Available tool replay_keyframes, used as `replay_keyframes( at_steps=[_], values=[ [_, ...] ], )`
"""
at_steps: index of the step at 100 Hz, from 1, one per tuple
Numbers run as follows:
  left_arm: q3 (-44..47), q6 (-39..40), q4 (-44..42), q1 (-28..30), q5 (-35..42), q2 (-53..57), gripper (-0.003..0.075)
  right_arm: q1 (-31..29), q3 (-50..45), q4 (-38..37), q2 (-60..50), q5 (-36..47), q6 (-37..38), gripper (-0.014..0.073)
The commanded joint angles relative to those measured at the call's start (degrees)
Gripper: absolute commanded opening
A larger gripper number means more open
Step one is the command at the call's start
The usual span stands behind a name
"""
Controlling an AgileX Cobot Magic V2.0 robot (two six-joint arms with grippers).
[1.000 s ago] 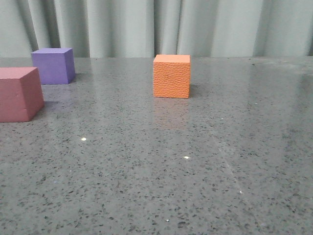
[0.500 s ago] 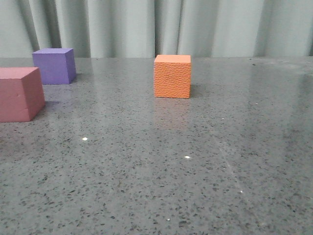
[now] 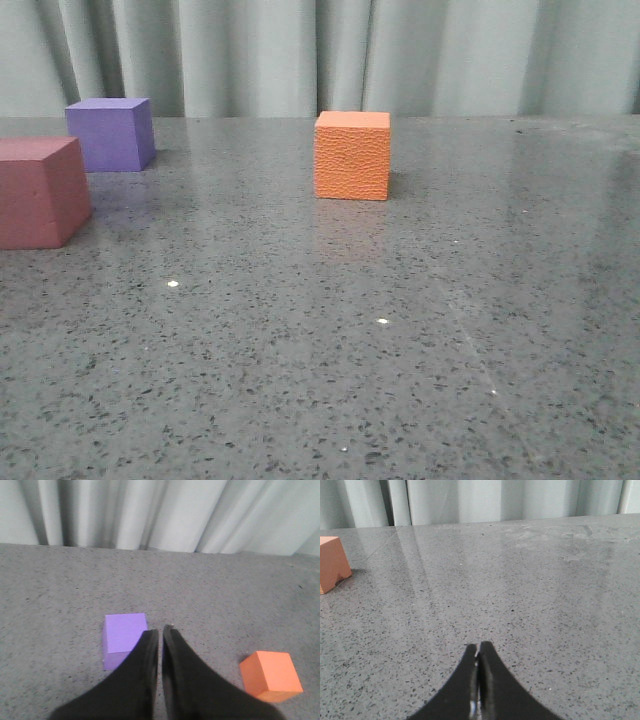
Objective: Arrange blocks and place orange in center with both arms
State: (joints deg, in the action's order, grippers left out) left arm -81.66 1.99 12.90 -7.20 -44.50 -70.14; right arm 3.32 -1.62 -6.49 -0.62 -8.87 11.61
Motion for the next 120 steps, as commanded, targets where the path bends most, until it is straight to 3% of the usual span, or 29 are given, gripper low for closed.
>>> replay_keyframes(
  at_steps=[1, 8, 20, 24, 39, 54, 78, 98, 120],
  values=[
    [-2.6, -8.3, 9.0, -0.4, 4.7, -1.2, 0.0136, -0.3, 0.8, -0.1, -1.4, 5.0, -0.5, -0.0067],
    [-2.6, -14.0, 15.2, -0.4, 5.6, -2.5, 0.0291, -0.3, 0.8, -0.1, -1.4, 5.0, -0.5, -0.0067],
    [-2.7, -20.0, 22.5, -0.5, 6.2, -4.3, 0.0648, -0.3, 0.8, -0.1, -1.4, 5.0, -0.5, -0.0067],
    [-2.9, -20.4, 23.7, -0.5, 5.9, -4.7, 0.0718, -0.3, 0.8, -0.1, -1.4, 5.0, -0.5, -0.0067],
    [-4.3, -21.6, 24.0, -3.8, 6.5, -7.1, 0.0634, -0.3, 0.8, -0.1, -1.4, 5.0, -0.5, -0.0067],
    [-7.5, -19.2, 20.7, -11.2, 12.2, -11.0, 0.0627, -0.3, 0.8, -0.1, -1.4, 5.0, -0.5, -0.0067],
    [-15.9, 3.4, -3.4, -24.2, 13.9, -21.5, 0.0627, -0.3, 0.8, -0.1, -1.4, 5.0, -0.5, -0.0067],
    [-20.3, 23.3, -23.0, -30.6, 13.0, -29.3, 0.0627, -0.3, 0.8, -0.1, -1.4, 5.0, -0.5, -0.0067],
    [-22.0, 34.0, -32.8, -34.0, 9.3, -35.1, 0.0618, -0.3, 0.8, -0.1, -1.4, 5.0, -0.5, -0.0067]
  ],
)
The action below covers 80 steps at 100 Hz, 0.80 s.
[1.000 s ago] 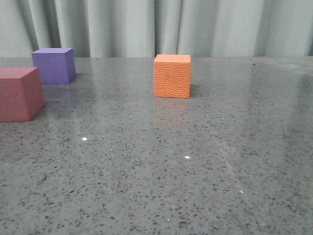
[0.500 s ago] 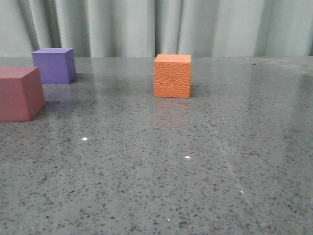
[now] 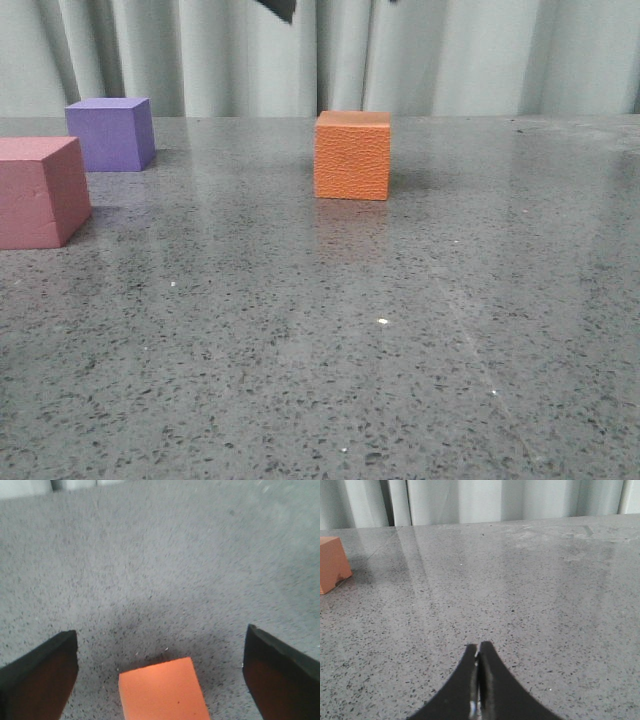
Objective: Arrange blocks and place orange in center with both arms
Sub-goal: 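Lower the left gripper over the orange cube and grasp it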
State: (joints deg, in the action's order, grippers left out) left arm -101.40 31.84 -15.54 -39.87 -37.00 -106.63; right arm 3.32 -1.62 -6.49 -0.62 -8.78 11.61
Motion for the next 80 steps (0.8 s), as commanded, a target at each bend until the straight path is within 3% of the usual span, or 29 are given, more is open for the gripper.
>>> replay_keyframes(
  at_steps=[1, 80],
  values=[
    [-2.3, 4.6, -4.6, -1.3, 1.6, 1.1, 0.0618, -0.3, 0.8, -0.1, -1.4, 4.9, -0.5, -0.0067],
    [-2.3, 7.2, -1.1, -3.0, -2.9, -5.4, 0.0618, -0.3, 0.8, -0.1, -1.4, 4.9, -0.5, -0.0067]
  ],
)
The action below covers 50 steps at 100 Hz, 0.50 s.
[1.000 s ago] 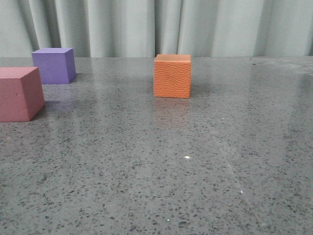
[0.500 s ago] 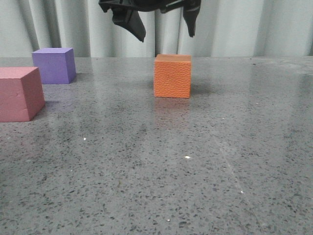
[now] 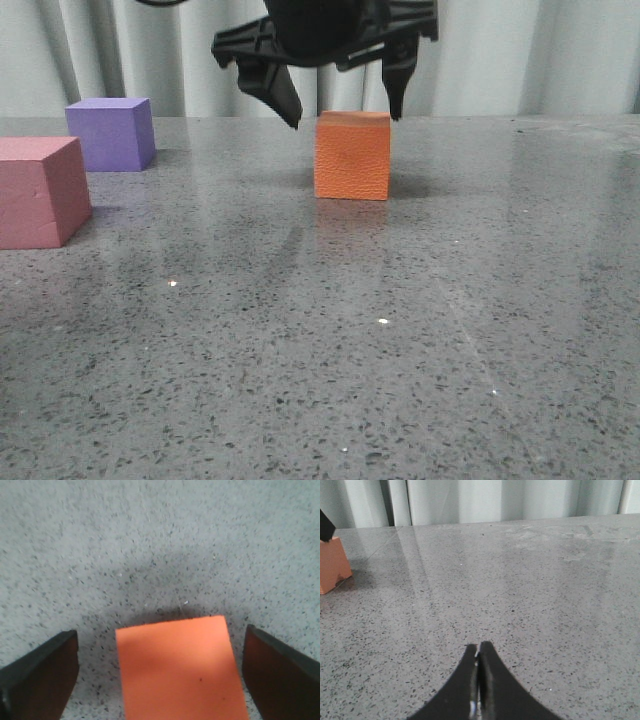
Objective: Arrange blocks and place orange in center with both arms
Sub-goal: 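Lower the left gripper over the orange cube and grasp it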
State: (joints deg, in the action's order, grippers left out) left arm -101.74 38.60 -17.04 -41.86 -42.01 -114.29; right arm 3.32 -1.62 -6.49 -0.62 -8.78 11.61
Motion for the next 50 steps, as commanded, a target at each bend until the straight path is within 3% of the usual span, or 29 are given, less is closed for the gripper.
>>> replay_keyframes(
  at_steps=[1, 22, 50],
  values=[
    [-1.9, 0.4, 0.4, -1.2, 2.1, 2.2, 0.0618, -0.3, 0.8, -0.1, -1.4, 4.9, -0.5, -0.0067],
    [-1.8, 0.4, 0.1, -2.1, 1.2, 0.8, 0.0597, -0.3, 0.8, -0.1, -1.4, 4.9, -0.5, -0.0067],
    [-1.8, 0.2, -1.3, -2.1, 0.4, 0.9, 0.0292, -0.3, 0.8, -0.1, -1.4, 4.9, -0.5, -0.0067]
  ],
)
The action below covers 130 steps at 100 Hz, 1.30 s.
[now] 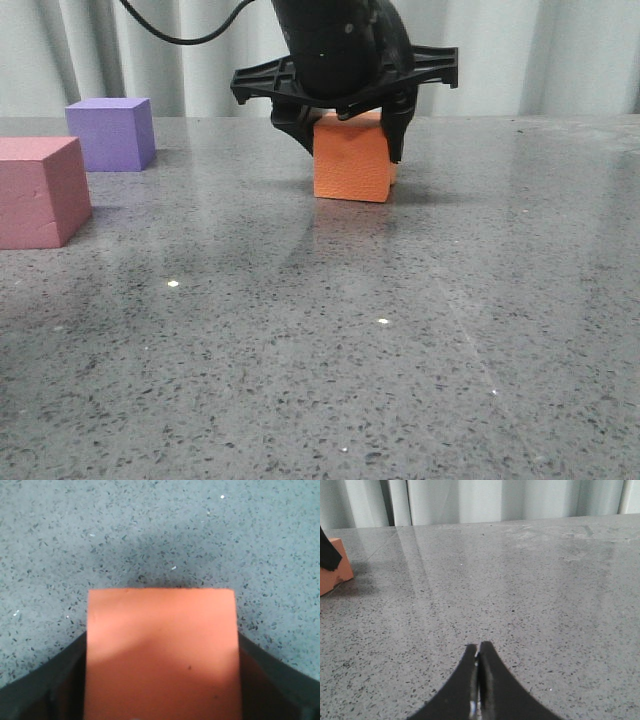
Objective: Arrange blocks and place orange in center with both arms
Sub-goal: 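Lower the left gripper over the orange cube and grasp it, then carry the orange cube toward the purple cube, beside the pink cube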
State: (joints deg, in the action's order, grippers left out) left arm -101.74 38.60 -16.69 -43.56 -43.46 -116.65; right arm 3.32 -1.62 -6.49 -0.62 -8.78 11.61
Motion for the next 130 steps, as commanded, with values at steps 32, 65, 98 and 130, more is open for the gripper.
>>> replay_keyframes(
  at_steps=[32, 65, 98, 130],
  values=[
    [-1.8, -2.7, -6.2, -0.1, -1.6, 9.5, 0.0274, -0.3, 0.8, -0.1, -1.4, 4.9, -0.5, -0.0067],
    [-1.0, -2.7, -10.9, 5.8, -4.5, 17.5, 0.0274, -0.3, 0.8, -0.1, -1.4, 4.9, -0.5, -0.0067],
    [14.9, -2.1, -9.1, 14.4, 1.4, 25.9, 0.0274, -0.3, 0.8, -0.1, -1.4, 4.9, -0.5, -0.0067],
    [25.9, -1.1, -6.8, 19.9, 8.1, 28.4, 0.0274, -0.3, 0.8, -0.1, -1.4, 4.9, -0.5, -0.0067]
  ],
)
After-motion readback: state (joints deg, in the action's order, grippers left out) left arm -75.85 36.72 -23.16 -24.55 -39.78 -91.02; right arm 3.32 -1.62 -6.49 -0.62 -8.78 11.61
